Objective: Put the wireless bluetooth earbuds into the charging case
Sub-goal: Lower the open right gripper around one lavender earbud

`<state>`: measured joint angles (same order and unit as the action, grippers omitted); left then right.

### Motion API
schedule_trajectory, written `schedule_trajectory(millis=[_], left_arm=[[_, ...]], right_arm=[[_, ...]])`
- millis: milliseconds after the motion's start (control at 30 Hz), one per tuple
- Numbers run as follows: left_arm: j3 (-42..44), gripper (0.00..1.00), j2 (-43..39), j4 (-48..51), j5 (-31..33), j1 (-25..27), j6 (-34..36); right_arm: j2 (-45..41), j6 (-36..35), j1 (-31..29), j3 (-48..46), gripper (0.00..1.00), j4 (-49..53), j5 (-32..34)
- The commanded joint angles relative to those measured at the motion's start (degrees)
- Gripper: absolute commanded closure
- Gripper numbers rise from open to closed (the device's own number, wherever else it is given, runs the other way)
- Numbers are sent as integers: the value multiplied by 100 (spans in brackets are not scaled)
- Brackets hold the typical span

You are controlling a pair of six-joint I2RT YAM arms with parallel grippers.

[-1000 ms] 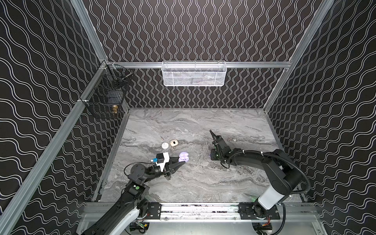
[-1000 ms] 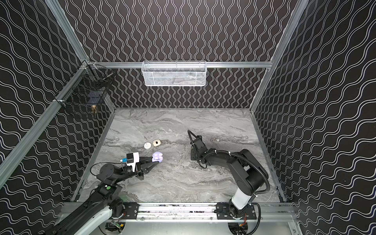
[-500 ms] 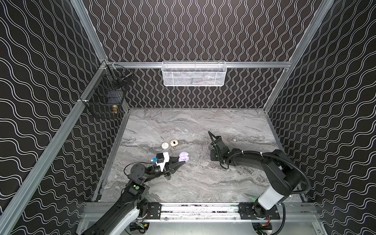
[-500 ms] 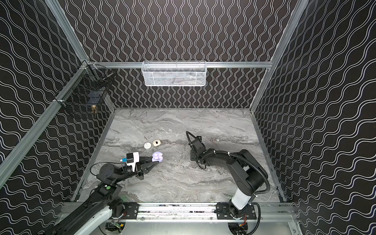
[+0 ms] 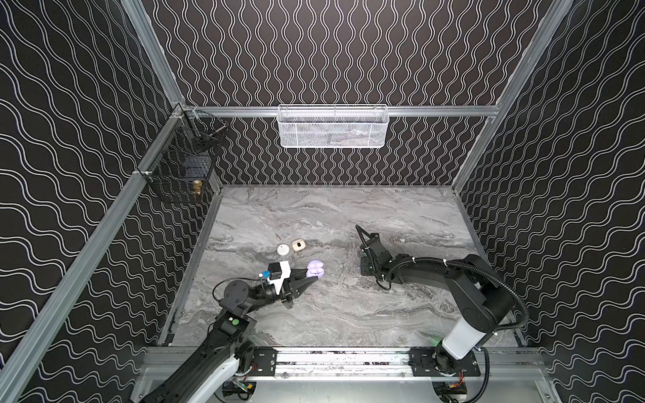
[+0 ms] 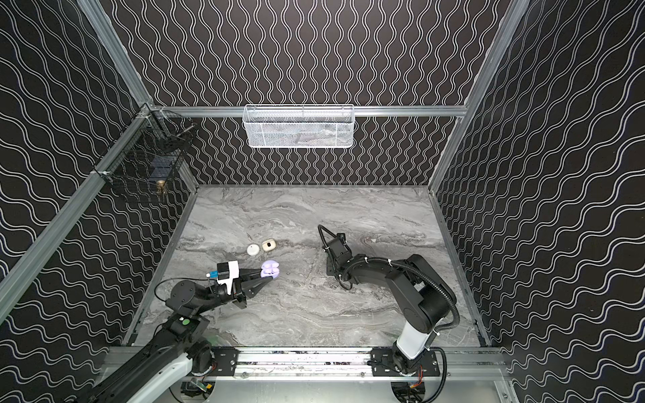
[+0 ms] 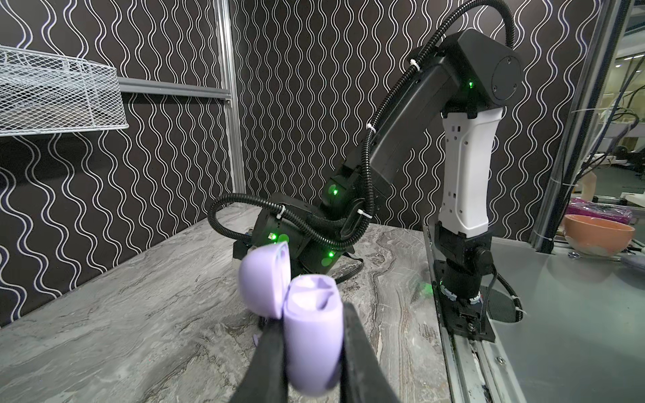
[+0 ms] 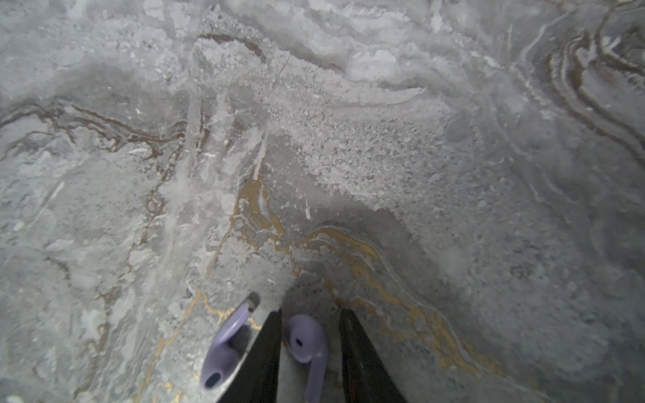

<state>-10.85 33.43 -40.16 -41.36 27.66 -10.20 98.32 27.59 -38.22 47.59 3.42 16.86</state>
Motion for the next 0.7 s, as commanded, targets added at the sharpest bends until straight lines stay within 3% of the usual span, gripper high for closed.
schedule_trajectory(millis=[0, 333, 667], left_arm=[[-49, 100, 7, -113, -71, 0, 35], [-49, 100, 24, -128, -75, 2, 36], [-40, 100, 40, -143, -74, 2, 27]], right_arm=[[64, 70, -38, 60, 72, 130, 42], [32, 110, -109, 84, 79, 218, 194], [-594, 205, -189, -78, 85, 268, 419]])
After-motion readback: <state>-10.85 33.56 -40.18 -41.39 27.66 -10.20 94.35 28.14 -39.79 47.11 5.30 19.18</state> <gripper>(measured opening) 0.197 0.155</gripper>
